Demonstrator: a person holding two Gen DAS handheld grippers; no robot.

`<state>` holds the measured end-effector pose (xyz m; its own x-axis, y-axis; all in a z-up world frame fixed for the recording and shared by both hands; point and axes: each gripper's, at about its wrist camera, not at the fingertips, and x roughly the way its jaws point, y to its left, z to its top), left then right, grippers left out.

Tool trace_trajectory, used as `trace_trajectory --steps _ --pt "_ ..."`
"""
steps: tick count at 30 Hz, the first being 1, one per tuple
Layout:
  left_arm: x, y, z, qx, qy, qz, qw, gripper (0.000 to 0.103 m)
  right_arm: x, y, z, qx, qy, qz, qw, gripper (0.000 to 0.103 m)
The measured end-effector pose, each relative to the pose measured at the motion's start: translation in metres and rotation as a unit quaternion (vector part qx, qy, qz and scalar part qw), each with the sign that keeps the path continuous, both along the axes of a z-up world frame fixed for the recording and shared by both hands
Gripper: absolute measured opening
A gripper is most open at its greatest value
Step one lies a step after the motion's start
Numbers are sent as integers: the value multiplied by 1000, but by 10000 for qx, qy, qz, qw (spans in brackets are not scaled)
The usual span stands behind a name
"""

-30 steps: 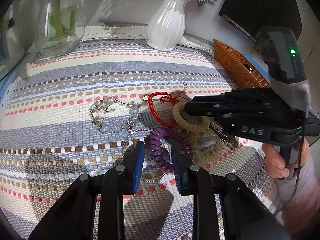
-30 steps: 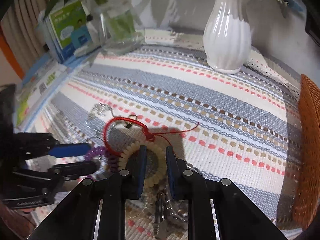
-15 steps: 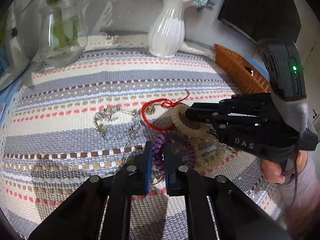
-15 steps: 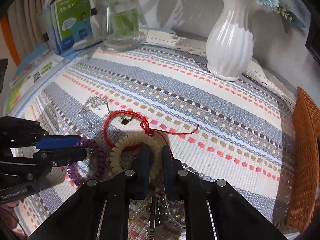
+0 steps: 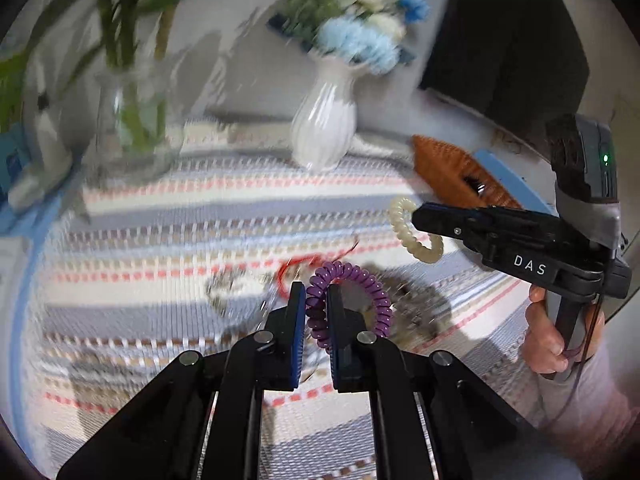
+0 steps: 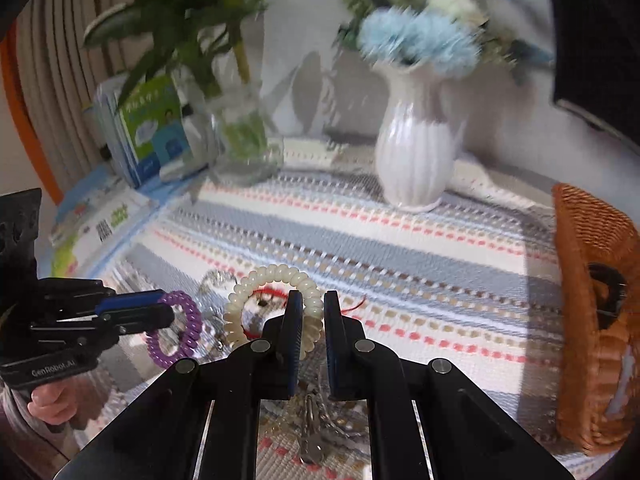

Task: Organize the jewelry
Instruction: 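Grasp purple coil bracelet with left tool while right tool grasps cream bead bracelet, then carry both bracelets over wicker basket and open both tools to release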

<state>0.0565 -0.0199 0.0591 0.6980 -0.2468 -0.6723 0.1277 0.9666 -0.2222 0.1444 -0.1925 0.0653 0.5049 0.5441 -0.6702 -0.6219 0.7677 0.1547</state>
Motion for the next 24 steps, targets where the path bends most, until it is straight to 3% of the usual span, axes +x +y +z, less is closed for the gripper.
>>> trace_trajectory --steps 4,8,14,19,24 --pt "10 -27 30 249 -217 -265 9991 9 -7 -41 28 136 -232 -428 9987 10" --pt "37 -63 51 -64 -282 -648 9975 9 -8 -97 52 211 -438 -1180 9918 10" --pt "81 -139 70 -170 -533 -1182 9914 9 0 -192 79 263 -695 -2623 9621 10" --pt "115 -206 64 -253 -486 -1649 9848 9 27 -251 62 599 -342 -3373 9389 10" --pt "145 -257 33 -100 -239 -1961 9802 9 63 -278 30 482 -50 -3924 9185 10"
